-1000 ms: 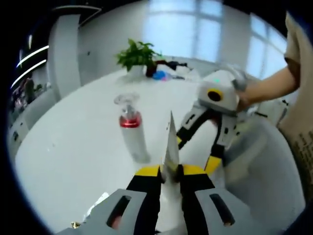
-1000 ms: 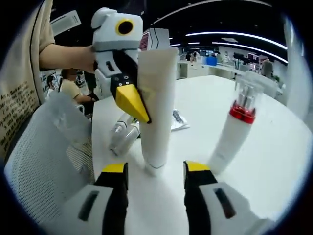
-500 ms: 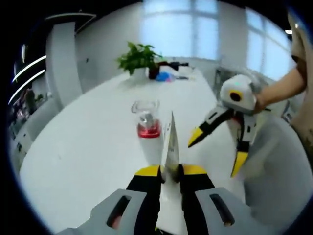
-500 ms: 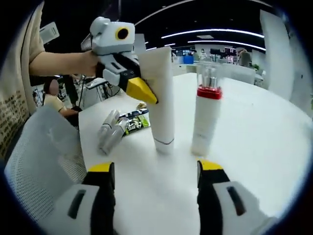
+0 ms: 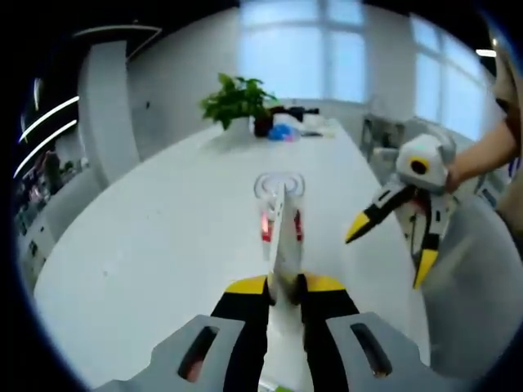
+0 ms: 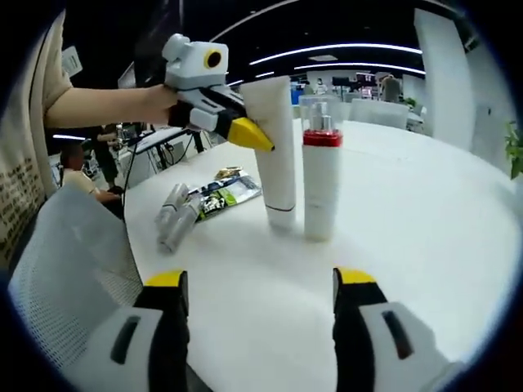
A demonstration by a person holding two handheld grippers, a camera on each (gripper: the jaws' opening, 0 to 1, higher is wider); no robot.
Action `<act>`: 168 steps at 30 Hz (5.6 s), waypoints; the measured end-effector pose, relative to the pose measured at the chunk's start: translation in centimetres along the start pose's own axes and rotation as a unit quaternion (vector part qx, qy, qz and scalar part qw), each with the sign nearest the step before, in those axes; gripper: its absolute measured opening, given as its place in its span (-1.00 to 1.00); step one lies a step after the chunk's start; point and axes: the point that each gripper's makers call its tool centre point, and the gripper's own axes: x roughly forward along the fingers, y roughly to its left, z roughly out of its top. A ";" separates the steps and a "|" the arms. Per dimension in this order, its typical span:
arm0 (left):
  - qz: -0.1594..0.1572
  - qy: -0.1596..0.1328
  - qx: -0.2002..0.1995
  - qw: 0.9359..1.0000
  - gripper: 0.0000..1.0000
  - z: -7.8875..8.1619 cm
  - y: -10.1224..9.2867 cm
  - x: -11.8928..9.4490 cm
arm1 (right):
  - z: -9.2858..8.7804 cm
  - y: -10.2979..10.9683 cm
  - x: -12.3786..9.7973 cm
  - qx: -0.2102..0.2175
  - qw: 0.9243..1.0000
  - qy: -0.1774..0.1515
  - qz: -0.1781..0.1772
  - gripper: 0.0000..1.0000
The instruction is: Arrange the skincare products in the storage area until every visible bottle or jar stands upright without overlapping.
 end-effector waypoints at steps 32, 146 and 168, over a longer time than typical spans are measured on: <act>-0.008 -0.005 -0.019 1.000 -0.52 0.6 0.4 -0.1 | 0.1 0.2 -0.8 0.018 1.000 -0.005 -0.020 0.51; 0.287 -0.073 -0.295 0.909 0.90 -12.2 -11.8 -22.3 | 5.5 11.5 6.7 -0.055 0.995 0.062 0.059 0.37; 0.281 -0.067 -0.300 0.909 0.88 -12.4 -11.8 -22.1 | 0.8 14.1 13.0 -0.180 0.963 0.197 0.047 -0.48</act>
